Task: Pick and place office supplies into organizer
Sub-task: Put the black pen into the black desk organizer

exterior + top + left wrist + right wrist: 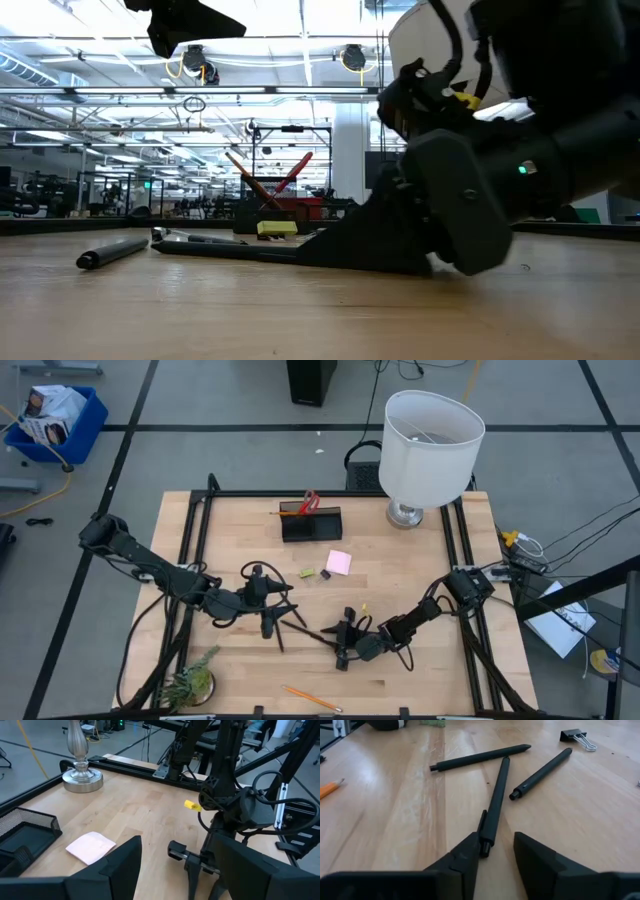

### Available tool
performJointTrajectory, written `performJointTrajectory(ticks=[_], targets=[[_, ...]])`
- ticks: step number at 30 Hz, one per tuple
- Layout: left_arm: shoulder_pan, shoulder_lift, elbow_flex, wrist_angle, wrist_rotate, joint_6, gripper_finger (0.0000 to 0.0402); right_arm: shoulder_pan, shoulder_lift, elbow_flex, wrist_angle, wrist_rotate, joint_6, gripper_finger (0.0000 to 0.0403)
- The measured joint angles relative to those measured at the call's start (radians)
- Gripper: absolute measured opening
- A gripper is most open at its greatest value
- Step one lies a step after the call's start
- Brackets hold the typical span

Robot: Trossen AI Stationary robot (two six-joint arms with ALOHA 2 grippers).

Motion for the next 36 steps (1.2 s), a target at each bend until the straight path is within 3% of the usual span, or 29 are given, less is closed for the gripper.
performJointTrajectory(ticks=[8,17,26,36], targets=[[0.0,0.0,0.0,0.0,0.0,-0.003,0.0253,-0.006,-0.002,0.0,-0.005,-0.025,-0.019,0.0014],[0.0,0.0,0.0,0.0,0.011,-0.006,0.0253,-0.003,-0.084,0.0,-0.04,-0.04,-0.105,0.0008],[0.007,0.002,0.0,-0.02,0.044,-0.027,0.0253,0.047,-0.25,-0.011,-0.152,0.161,-0.221,0.0008],[0.008,0.002,0.0,-0.027,0.029,-0.046,0.0253,0.046,-0.384,-0.015,-0.354,0.213,-0.293,0.0008]])
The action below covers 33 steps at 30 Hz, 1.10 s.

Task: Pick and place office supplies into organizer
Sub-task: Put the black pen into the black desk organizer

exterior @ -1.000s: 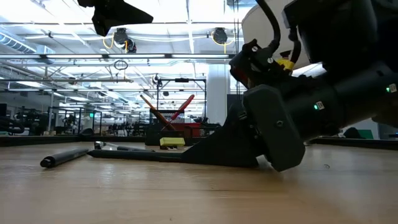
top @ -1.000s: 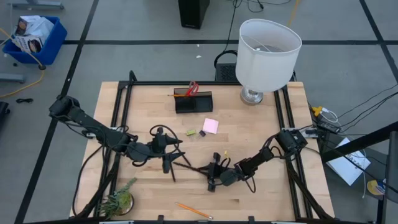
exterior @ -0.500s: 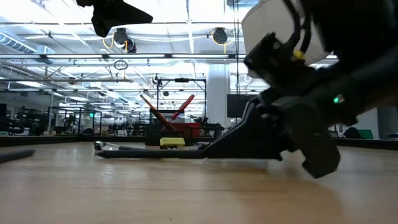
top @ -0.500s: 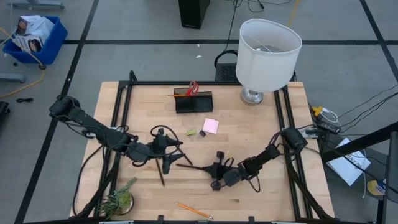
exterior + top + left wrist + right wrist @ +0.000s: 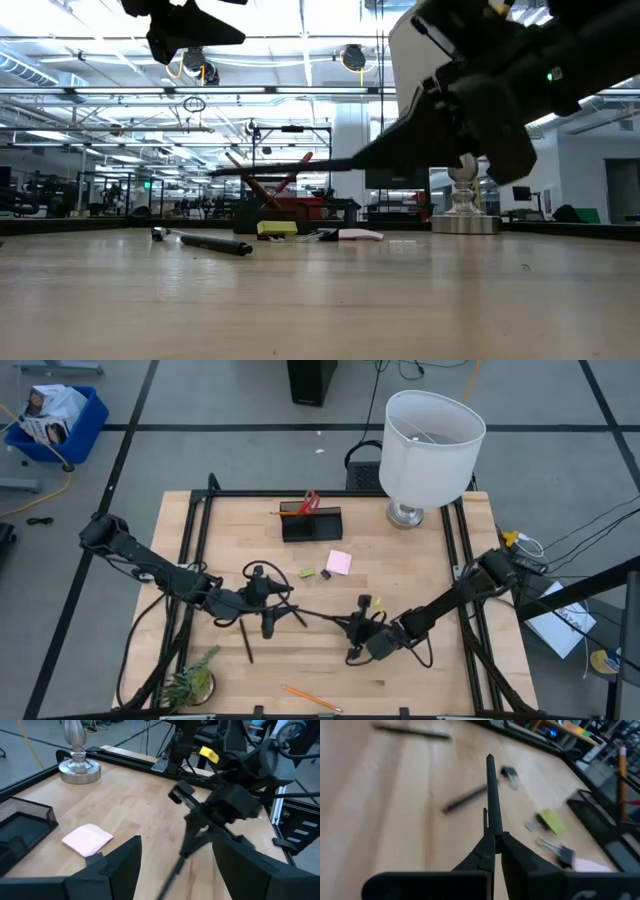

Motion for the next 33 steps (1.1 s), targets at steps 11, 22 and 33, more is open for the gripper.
performJointTrajectory(ticks=[11,22,33], targets=[[0.038,0.0,0.0,-0.127,0.082,-0.042,0.0253,-0.014,-0.163,0.001,-0.217,-0.08,0.011,0.0007],[0.185,0.006,0.0,-0.154,0.446,-0.049,0.0253,-0.08,-0.304,0.001,-0.418,-0.409,0.101,0.0007],[0.301,0.152,0.0,-0.127,0.72,-0.17,0.0253,-0.162,-0.302,0.001,-0.393,-0.583,0.084,0.0008]])
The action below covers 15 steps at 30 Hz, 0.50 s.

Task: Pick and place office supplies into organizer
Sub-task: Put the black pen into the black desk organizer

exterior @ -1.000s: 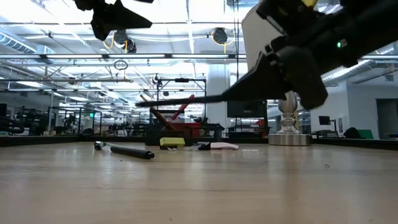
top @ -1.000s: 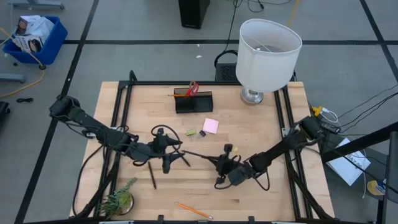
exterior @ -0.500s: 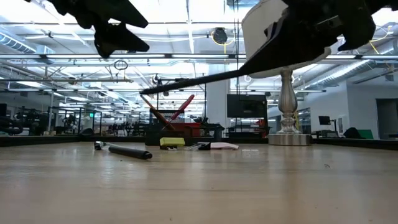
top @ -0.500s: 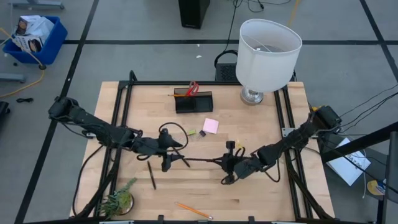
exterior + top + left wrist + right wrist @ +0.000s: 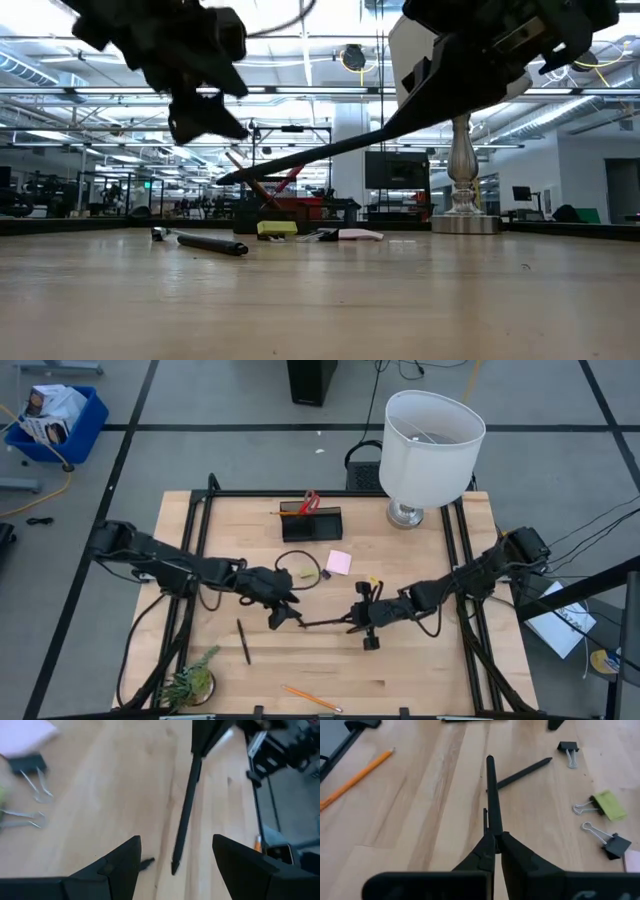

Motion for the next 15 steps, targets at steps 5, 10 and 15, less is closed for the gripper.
performJointTrajectory(ticks=[5,10,15], targets=[[0.011,0.063,0.0,0.024,0.063,-0.042,0.0253,-0.016,0.0,0.0,0.007,-0.026,-0.009,0.0008],[0.002,0.099,0.0,0.108,0.121,-0.055,0.0253,-0.02,0.0,0.0,0.009,-0.026,-0.024,0.0008],[-0.011,0.14,0.001,0.188,0.144,-0.072,0.0253,-0.03,0.0,0.0,0.026,-0.026,-0.036,0.0008]])
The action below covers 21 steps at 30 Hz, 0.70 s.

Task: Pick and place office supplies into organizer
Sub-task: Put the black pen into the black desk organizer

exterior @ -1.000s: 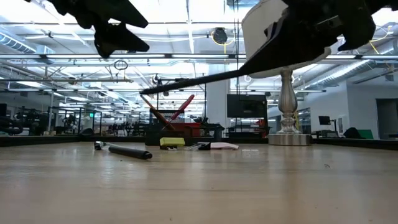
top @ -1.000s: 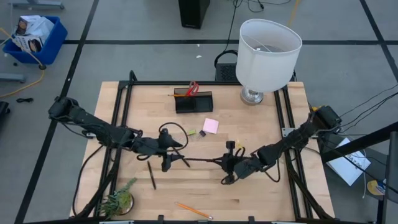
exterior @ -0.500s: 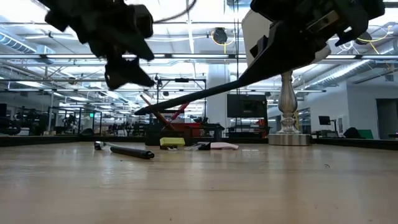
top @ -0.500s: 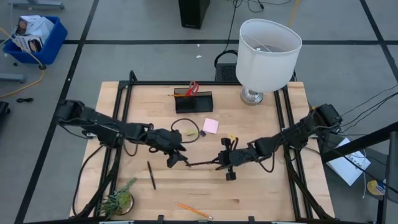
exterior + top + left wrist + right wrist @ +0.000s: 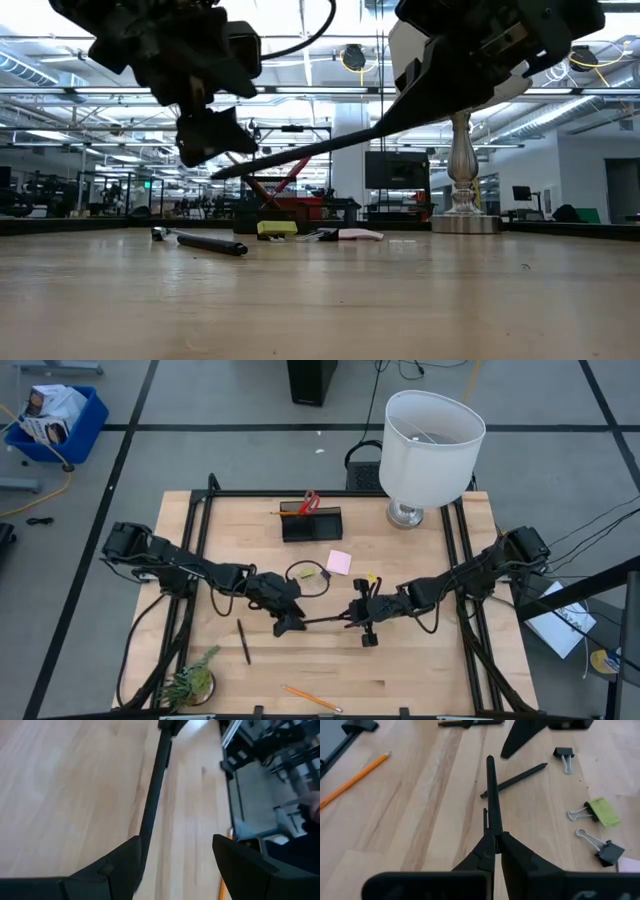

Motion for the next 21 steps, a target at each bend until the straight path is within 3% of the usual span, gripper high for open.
performJointTrajectory(ticks=[14,21], targets=[[-0.009,0.03,0.0,0.004,-0.004,-0.022,0.0248,-0.012,0.0,0.0,0.039,-0.026,-0.023,0.0008],[-0.016,0.03,0.0,0.034,-0.01,-0.022,0.0183,-0.017,0.0,0.0,0.051,-0.027,-0.025,0.0009]])
